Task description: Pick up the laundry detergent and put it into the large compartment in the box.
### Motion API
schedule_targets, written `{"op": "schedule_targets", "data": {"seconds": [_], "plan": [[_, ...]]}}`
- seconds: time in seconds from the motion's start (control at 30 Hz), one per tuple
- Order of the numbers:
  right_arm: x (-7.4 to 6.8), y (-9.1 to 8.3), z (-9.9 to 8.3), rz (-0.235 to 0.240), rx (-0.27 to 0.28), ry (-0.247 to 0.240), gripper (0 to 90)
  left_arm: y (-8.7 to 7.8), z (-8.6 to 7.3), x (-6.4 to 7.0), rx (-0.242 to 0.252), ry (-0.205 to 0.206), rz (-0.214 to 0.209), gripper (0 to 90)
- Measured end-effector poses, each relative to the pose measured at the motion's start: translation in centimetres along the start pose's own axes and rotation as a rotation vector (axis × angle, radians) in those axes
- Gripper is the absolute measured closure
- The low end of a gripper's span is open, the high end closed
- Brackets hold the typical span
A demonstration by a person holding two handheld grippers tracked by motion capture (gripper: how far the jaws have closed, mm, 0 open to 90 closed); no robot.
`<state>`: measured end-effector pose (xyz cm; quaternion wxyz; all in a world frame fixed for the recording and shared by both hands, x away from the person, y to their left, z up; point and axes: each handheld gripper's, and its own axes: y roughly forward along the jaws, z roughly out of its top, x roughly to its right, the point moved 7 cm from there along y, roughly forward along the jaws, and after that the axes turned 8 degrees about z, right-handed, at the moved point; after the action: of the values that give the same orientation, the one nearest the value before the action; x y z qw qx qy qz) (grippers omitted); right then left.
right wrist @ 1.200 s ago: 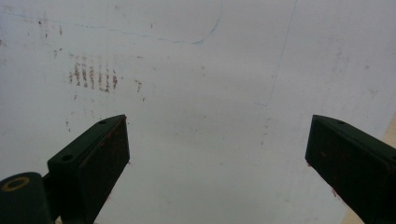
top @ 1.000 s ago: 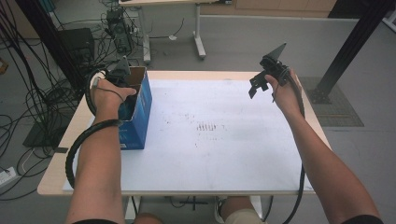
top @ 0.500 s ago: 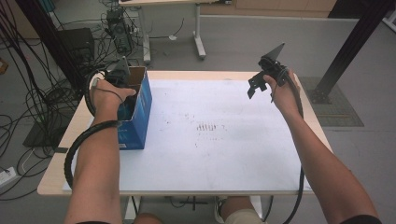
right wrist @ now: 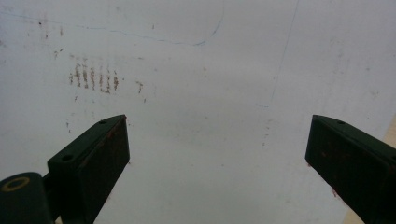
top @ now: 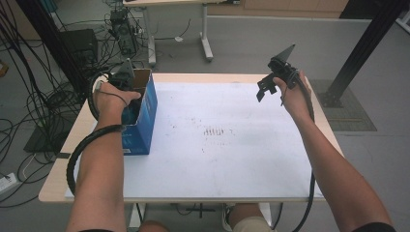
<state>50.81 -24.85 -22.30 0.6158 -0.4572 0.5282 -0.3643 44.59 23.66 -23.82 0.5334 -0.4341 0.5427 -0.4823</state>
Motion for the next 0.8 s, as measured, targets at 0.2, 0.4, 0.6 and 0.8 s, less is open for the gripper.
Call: {"op": "schedule_targets", "data": {"seconds": [0.2, 0.4, 0.6, 0.8], "plan": [[-0.06, 0.02, 0.07, 0.0, 0.0, 0.0, 6.4, 0.02, 0.0, -0.11, -0.001, 0.0, -0.003, 37.8], [-0.08, 0.0, 0.05, -0.002, 0.0, 0.0, 6.4, 0.02, -0.04, -0.16, -0.001, 0.0, -0.003, 37.8], [-0.04, -0.1, -0.03, -0.002, 0.002, -0.001, 6.4, -0.01, -0.03, -0.1, -0.003, 0.002, -0.001, 37.8], [-0.02, -0.11, -0.04, -0.002, 0.003, -0.002, 6.4, -0.01, 0.0, -0.1, -0.004, 0.002, -0.001, 37.8]]}}
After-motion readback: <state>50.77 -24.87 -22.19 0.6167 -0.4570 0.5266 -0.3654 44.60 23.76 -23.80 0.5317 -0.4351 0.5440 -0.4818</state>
